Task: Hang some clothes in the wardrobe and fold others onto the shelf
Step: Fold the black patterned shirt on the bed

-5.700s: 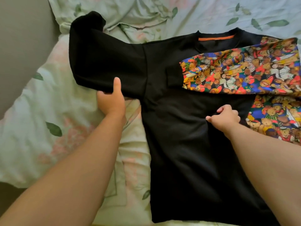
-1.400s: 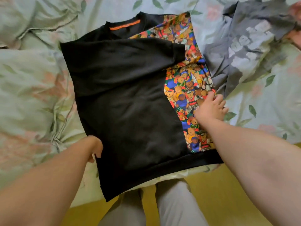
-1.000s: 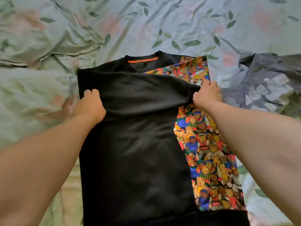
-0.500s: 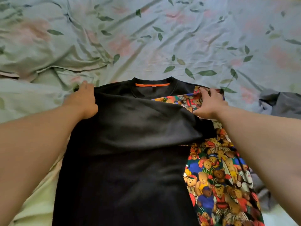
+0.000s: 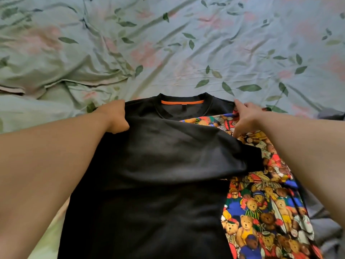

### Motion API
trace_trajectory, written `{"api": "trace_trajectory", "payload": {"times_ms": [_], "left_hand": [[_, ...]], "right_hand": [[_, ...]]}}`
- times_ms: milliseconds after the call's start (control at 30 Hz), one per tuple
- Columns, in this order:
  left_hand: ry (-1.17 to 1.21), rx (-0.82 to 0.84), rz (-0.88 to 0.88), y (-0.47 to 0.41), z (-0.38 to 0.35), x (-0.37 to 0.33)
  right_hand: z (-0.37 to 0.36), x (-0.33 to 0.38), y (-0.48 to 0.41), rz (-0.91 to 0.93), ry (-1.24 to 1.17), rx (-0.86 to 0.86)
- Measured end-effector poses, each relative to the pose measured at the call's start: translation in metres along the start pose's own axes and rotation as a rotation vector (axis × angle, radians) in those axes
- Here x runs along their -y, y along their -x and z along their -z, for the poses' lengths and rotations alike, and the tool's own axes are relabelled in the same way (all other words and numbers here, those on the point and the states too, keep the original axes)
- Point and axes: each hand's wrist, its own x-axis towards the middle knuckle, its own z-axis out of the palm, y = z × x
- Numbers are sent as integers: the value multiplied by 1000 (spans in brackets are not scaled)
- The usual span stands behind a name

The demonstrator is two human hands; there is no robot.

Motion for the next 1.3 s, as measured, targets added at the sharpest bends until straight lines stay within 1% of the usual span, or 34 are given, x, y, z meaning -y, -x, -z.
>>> {"api": "trace_trajectory", "payload": {"times_ms": [67,133,233,300,333,367,433,467,500,600,667,733,867,967,1033,1100,1167,1200,1300], "left_hand": [[-68,26,1,-5,2,-5],[-170,15,-4,-8,4,-8],[-409,-86,-12,-4,7,-14],[-608,-186,-68,-2,10,-18],[-665,-216,-96,0,11,-20],[-678,-225,-121,2,12,-19],[-608,-202,-164,7,13,-14],[-560,-174,-183,9,13,-10],[-512,-139,-201,11,12,-7],[-411,-48,-217,21,8,-1],[-416,-62,-239,29,4,-2],[-420,-96,-259,40,3,-3],[-487,-167,-373,76,5,3],[-493,-200,-449,121,8,10],[-486,-234,-462,158,10,14],[-444,-293,-501,195,9,20],[-417,-302,-603,230,0,28],[-426,-295,-648,247,-5,33],[-449,-205,-740,297,-27,41]], "right_hand": [[4,2,0,-20,7,-47],[9,5,2,-39,24,-85],[14,10,7,-40,133,-158],[15,9,10,33,219,-255],[16,6,13,92,204,-275],[17,4,17,156,152,-253],[19,0,27,251,24,-124],[19,-2,32,277,27,-67],[16,-4,34,295,92,-40],[6,-3,41,315,331,-75],[3,4,51,318,392,-122],[1,11,63,347,416,-146],[10,4,94,381,402,-234],[19,-13,131,373,396,-235],[21,-24,161,373,393,-255],[21,-34,196,388,406,-245],[15,-41,235,404,439,-190],[10,-44,251,419,460,-175],[-15,-59,298,444,522,-118]]}}
